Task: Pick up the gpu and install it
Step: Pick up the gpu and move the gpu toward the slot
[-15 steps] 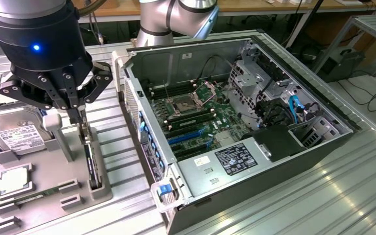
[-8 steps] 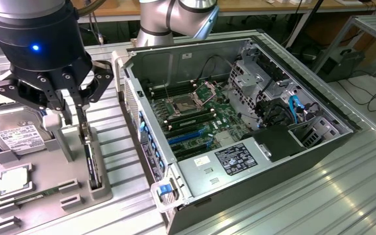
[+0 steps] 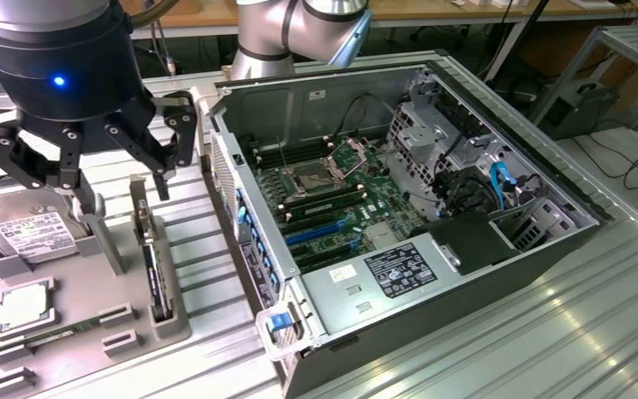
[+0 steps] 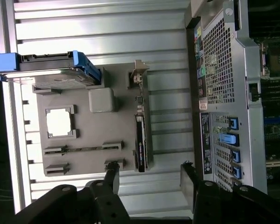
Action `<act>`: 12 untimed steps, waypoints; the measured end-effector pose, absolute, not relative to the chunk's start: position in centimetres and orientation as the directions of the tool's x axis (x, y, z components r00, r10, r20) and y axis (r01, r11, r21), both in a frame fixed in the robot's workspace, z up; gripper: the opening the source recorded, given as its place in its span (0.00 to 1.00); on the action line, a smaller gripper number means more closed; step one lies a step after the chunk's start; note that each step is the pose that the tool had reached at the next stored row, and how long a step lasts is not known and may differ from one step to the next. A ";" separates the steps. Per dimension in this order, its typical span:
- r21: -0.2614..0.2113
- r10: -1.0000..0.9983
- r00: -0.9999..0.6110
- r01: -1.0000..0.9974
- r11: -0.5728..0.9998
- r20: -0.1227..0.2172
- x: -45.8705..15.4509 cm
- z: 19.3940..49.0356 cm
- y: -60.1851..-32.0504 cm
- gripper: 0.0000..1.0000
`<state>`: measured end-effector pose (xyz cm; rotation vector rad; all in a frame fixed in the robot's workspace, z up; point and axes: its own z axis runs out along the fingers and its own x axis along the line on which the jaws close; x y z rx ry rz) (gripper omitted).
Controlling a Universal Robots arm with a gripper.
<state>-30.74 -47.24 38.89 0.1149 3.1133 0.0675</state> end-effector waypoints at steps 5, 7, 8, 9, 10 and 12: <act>0.045 0.037 -0.999 0.036 0.998 -0.024 -30.7 38.3 -46.6 0.66; 0.044 -0.001 -1.000 -0.002 0.999 -0.024 -30.7 38.0 -46.6 0.66; 0.044 -0.018 -1.000 -0.019 0.999 -0.024 -30.7 37.9 -46.6 0.66; 0.044 -0.031 -0.999 -0.032 0.998 -0.024 -30.7 37.7 -46.6 0.66; 0.044 -0.040 -0.999 -0.041 0.998 -0.024 -30.7 37.6 -46.5 0.66; 0.044 -0.044 -0.999 -0.045 0.998 -0.024 -30.7 37.2 -46.2 0.66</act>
